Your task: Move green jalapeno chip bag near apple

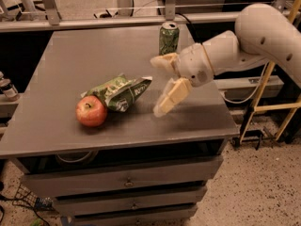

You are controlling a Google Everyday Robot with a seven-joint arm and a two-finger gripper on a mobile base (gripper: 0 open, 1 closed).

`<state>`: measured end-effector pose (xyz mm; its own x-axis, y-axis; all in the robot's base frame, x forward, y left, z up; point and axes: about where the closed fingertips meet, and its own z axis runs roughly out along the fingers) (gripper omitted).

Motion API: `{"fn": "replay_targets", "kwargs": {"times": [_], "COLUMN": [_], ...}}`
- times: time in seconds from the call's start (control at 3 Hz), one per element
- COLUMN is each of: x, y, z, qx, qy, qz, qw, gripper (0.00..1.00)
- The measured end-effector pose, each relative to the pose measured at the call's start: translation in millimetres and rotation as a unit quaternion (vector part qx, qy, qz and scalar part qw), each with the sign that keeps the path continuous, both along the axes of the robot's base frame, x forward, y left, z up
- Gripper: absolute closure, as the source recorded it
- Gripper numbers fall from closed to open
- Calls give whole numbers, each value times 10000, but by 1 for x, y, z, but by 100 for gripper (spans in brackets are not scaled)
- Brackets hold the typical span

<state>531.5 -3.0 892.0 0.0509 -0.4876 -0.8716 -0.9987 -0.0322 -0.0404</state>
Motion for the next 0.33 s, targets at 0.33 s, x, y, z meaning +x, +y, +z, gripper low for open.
{"fn": "replay_targets", "kwargs": {"times": [0.33], "x": [-2], "y": [-60], "z": [-12], "qx": [-53], "qy": [150], "qz": [-534], "qw": [9984], "gripper": [0]}}
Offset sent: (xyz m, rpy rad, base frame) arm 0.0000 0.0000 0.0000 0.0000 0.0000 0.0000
